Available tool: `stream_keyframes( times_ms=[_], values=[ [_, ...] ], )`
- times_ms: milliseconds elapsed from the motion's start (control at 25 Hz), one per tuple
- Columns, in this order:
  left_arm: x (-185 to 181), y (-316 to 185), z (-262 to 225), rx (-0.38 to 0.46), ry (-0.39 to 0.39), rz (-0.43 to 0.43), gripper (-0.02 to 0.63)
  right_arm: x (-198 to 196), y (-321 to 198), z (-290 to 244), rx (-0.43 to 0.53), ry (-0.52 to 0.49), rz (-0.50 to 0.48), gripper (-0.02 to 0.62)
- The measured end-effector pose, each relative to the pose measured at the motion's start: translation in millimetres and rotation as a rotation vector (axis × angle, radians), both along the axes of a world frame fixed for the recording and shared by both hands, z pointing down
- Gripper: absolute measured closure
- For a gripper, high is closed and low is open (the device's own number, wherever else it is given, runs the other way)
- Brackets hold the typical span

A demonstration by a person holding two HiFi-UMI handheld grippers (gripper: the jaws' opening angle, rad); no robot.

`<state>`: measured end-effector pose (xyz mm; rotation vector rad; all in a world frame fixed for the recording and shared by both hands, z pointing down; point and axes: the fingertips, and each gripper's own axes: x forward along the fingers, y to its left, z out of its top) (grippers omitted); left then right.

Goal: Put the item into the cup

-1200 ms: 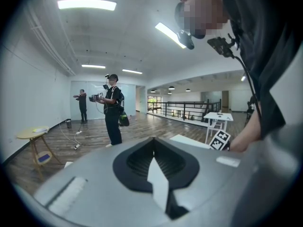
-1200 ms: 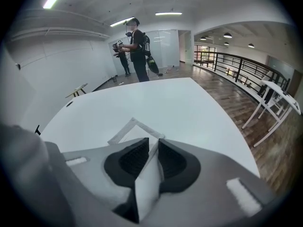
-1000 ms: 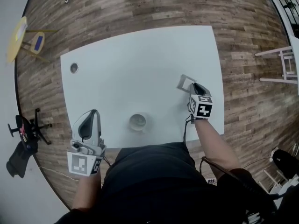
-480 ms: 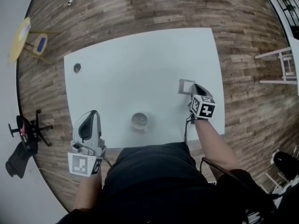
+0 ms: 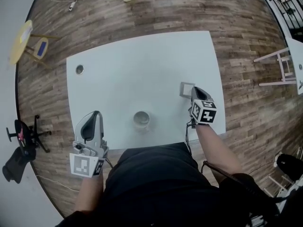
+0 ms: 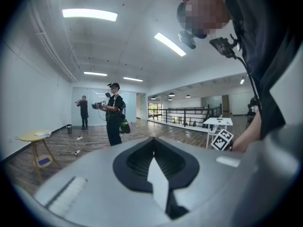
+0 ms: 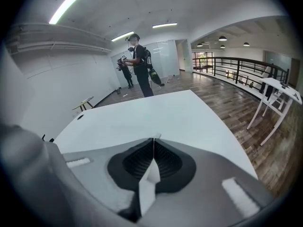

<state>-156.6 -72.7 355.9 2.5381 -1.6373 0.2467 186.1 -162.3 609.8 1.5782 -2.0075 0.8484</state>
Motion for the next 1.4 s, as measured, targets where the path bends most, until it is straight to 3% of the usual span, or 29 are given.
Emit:
stream_keyframes(
  times_ms=[160, 840, 1400],
  values=[
    [-7.5, 10.7, 6.7, 0.040, -0.038, 0.027, 0.606, -2.9, 3.4, -9.1, 0.026, 0.004, -0.009, 0.589],
    [-21.4, 25.2, -2.5, 0.103, -0.021, 0.007, 0.606, -24.0, 12.2, -46.1, 0.116, 0.021, -0.073, 0.589],
    [-15.6, 23.2, -12.9, 0.164, -0.016, 0.041, 0.606, -46.2, 13.2, -108.3, 0.261, 0.036, -0.156, 0.589]
  ],
)
